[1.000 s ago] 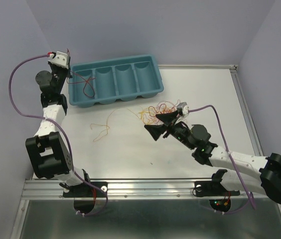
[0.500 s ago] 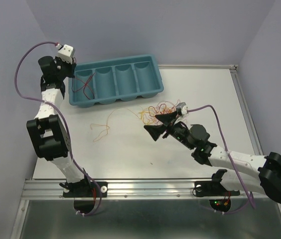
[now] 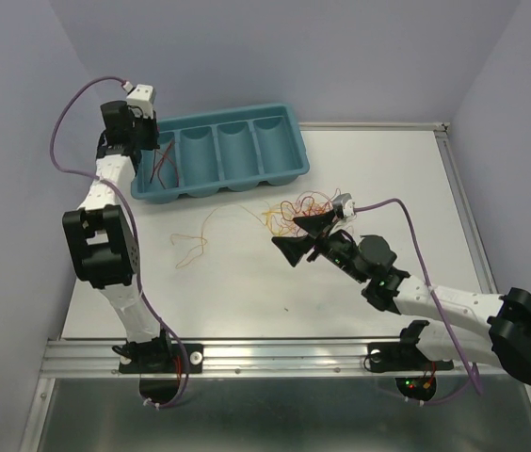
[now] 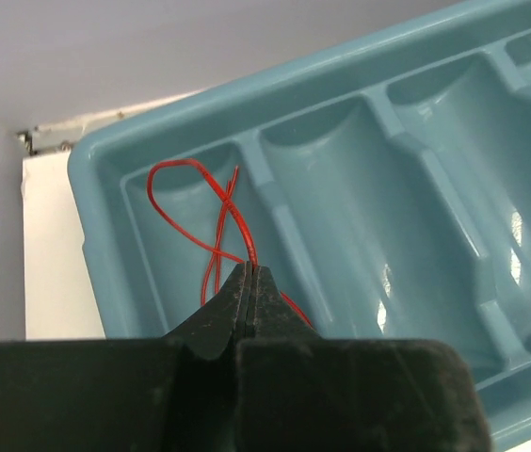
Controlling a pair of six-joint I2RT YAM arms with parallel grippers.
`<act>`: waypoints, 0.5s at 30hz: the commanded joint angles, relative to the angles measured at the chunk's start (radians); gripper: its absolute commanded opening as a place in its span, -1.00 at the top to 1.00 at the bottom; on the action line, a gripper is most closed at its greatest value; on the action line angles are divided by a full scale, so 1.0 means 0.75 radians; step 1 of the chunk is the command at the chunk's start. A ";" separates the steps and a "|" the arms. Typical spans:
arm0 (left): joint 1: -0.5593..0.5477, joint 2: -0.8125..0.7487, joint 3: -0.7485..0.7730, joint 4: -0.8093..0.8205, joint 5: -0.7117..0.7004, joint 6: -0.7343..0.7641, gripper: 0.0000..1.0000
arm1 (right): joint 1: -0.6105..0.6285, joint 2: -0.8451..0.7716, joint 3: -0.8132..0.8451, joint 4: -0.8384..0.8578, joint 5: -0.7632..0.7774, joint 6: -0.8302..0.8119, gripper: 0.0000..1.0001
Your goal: Untangle the cables
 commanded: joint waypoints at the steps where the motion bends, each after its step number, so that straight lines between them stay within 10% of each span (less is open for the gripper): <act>1: -0.050 -0.021 0.081 -0.113 -0.198 -0.068 1.00 | -0.005 0.003 -0.015 0.075 0.008 0.004 -0.96; 15: -0.052 0.525 0.610 -0.533 -0.214 -0.003 1.00 | -0.005 0.019 -0.013 0.073 0.014 0.013 -0.96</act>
